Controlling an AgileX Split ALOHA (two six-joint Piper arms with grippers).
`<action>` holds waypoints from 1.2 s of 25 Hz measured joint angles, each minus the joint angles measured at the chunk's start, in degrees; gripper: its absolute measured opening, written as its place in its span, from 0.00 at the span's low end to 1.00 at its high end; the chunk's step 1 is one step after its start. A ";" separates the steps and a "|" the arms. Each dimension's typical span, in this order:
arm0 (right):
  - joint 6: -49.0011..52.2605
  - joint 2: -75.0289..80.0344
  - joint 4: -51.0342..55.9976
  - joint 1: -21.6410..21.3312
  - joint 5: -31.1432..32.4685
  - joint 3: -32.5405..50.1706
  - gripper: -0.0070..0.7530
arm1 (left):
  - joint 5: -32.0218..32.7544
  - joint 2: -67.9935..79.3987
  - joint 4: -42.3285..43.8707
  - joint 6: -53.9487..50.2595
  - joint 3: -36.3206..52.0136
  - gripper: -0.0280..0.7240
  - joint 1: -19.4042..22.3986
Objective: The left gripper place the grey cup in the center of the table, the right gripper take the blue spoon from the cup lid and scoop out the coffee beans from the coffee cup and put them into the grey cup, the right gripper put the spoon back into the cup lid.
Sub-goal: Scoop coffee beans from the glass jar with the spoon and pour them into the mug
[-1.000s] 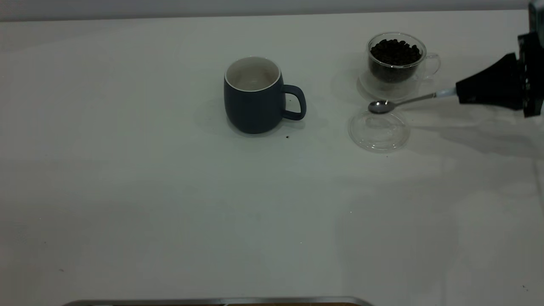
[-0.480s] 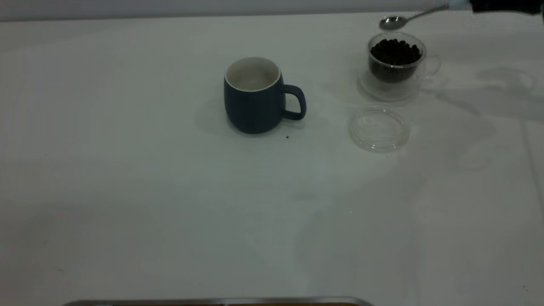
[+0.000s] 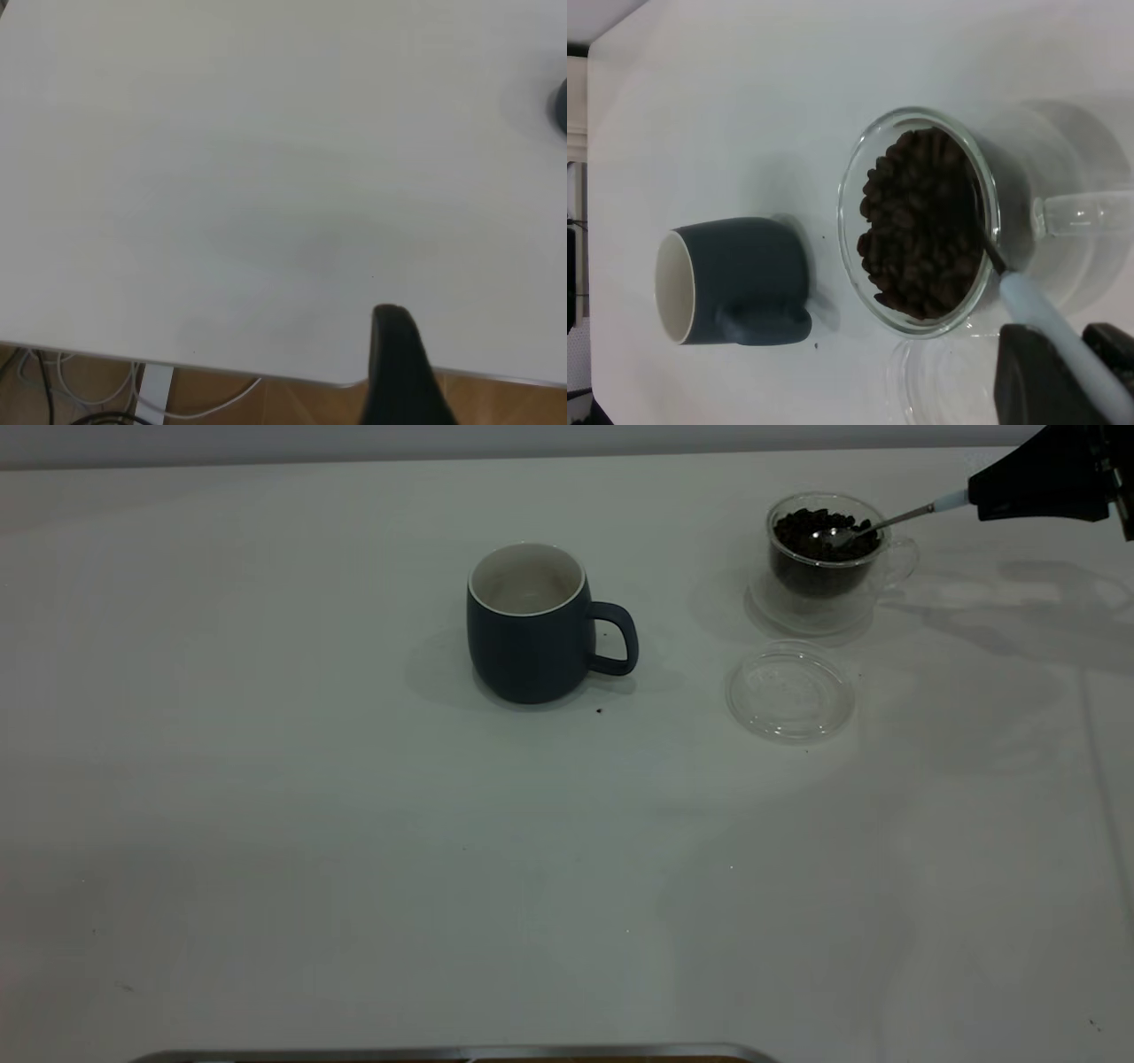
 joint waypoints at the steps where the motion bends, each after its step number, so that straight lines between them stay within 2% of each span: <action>1: 0.00 0.15 0.11 0.00 0.00 0.00 0.15 | 0.00 0.00 0.00 0.00 0.00 0.72 0.00; 20: 1.76 1.58 1.07 -0.24 0.47 -0.11 0.15 | 0.00 0.00 0.00 0.00 0.00 0.72 0.00; 30: 2.38 1.58 1.24 -1.77 3.11 -0.11 0.15 | 0.00 0.00 0.00 -0.11 0.00 0.72 0.00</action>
